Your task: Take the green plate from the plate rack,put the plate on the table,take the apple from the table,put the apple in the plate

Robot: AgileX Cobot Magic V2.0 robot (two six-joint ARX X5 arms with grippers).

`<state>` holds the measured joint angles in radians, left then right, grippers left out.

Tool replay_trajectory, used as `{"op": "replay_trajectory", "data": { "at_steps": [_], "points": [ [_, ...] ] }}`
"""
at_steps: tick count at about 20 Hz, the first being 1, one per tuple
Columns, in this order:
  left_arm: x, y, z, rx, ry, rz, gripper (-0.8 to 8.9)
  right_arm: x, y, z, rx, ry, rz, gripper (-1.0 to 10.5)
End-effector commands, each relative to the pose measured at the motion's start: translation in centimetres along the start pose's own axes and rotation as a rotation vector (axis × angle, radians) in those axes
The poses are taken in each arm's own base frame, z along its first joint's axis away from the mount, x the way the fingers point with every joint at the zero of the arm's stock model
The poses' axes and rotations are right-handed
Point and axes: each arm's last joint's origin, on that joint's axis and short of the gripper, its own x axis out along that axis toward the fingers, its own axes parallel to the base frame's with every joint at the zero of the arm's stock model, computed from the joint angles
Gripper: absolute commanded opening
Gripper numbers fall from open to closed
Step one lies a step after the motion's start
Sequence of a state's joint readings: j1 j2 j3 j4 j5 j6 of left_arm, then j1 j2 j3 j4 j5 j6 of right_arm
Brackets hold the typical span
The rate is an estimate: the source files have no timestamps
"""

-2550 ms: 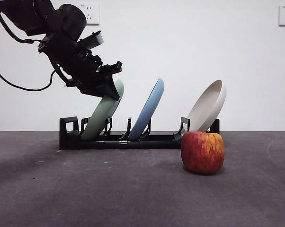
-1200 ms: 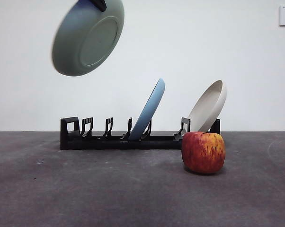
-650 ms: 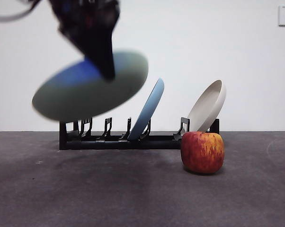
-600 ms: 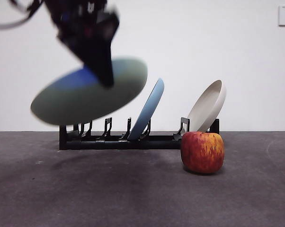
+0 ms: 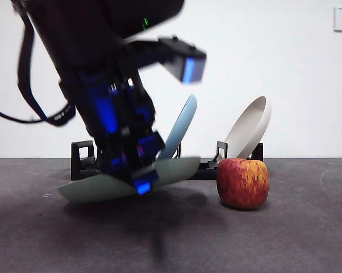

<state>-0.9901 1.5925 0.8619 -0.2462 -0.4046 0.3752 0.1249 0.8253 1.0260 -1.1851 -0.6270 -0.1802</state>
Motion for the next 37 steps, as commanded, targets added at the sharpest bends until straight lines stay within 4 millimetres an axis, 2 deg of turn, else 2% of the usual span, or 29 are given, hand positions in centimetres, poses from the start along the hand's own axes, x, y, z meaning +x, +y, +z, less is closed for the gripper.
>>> {"op": "replay_trajectory", "data": {
  "at_steps": [1,6,9,14,16,18,23,26,29,33,37],
  "points": [
    [1.2,-1.2,-0.2,0.019,0.023,-0.032,-0.07,0.0,0.1,0.0,-0.004,-0.001,0.004,6.9],
    [1.6,-2.0,-0.4,-0.075,0.040,-0.128,0.21,0.0,0.1,0.0,-0.004,-0.002,0.004,6.9],
    [1.5,-2.0,-0.4,-0.098,0.041,-0.129,2.41,0.0,0.1,0.0,-0.004,-0.001,0.004,6.9],
    [1.1,-1.7,-0.2,-0.107,0.028,-0.123,2.52,0.0,0.1,0.0,0.000,0.004,0.004,6.9],
    [-0.2,-0.9,0.2,-0.143,0.010,-0.115,2.53,0.0,0.0,0.0,-0.002,0.000,0.002,6.9],
    [-2.3,0.4,1.1,-0.178,-0.026,-0.107,2.53,0.1,-0.1,0.4,-0.011,-0.017,-0.002,6.9],
    [-10.0,4.7,3.0,-0.290,-0.141,-0.088,2.52,1.4,-1.3,2.2,-0.015,-0.060,-0.012,6.9],
    [-14.7,6.9,3.1,-0.374,-0.222,-0.097,2.52,3.5,-2.4,4.0,-0.043,-0.052,-0.051,6.9],
    [-18.0,8.2,2.5,-0.402,-0.283,-0.084,2.52,7.0,-3.3,5.7,-0.083,-0.010,-0.090,6.9],
    [-19.8,8.6,1.0,-0.406,-0.285,-0.083,2.52,12.3,-4.1,7.0,-0.129,0.062,-0.139,6.9],
    [-20.3,8.4,0.0,-0.431,-0.223,-0.104,2.52,16.7,-5.0,7.2,-0.149,0.133,-0.176,6.9]
  ]
}}
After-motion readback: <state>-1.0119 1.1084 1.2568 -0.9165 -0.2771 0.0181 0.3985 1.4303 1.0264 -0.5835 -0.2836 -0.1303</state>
